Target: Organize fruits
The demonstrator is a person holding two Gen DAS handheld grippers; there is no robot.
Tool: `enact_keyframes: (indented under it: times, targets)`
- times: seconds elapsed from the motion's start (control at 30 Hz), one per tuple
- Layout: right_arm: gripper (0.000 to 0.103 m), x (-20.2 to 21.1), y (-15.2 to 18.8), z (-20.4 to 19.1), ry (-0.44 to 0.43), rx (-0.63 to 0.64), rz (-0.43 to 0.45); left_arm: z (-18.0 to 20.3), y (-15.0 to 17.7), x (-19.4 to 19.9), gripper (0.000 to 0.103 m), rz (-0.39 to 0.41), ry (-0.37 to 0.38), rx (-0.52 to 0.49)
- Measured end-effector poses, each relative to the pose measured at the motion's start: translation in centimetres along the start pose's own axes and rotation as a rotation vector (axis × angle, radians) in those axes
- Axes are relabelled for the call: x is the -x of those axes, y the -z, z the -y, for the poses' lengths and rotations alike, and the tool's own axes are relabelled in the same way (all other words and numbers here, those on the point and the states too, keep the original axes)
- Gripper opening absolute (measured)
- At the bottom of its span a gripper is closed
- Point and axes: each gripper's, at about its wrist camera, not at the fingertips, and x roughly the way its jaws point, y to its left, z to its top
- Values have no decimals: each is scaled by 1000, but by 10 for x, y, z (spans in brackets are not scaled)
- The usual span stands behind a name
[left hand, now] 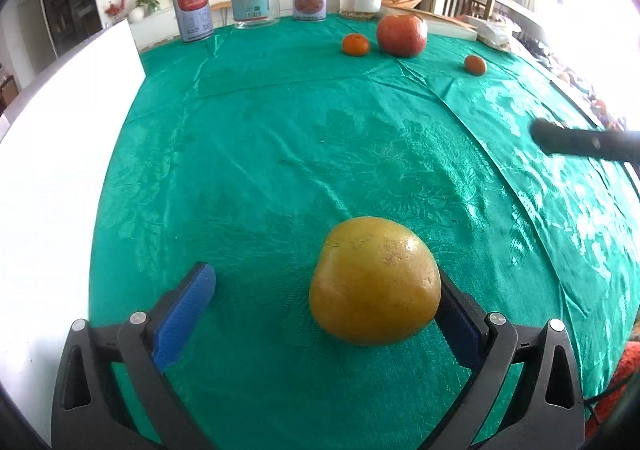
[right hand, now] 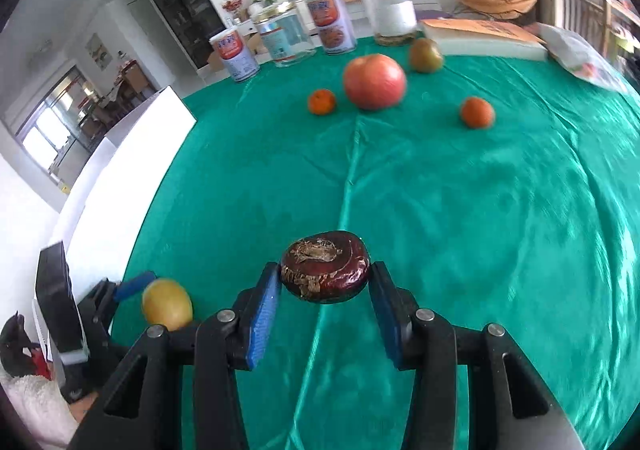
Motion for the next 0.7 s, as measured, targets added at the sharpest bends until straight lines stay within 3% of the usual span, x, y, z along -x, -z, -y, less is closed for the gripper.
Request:
enact_keyframes:
  times: [0.17, 0.23, 0.27, 0.33, 0.53, 0.7]
  targets:
    - [46, 4, 42, 14, 134, -39, -21, 1, 0, 0, 102, -1, -4, -2]
    - [48, 8, 46, 17, 142, -62, 1, 1, 0, 0, 102, -1, -5, -2]
    - [51, 13, 47, 20, 158, -69, 13, 1, 0, 0, 102, -1, -4, -2]
    - [70, 14, 51, 22, 166, -82, 25, 1, 0, 0, 103, -1, -5, -2]
    - [76, 3, 51, 12, 235, -29, -9, 1, 0, 0, 103, -1, -5, -2]
    - [100, -16, 52, -9, 298, 89, -65, 1, 0, 0, 103, -2, -6, -2]
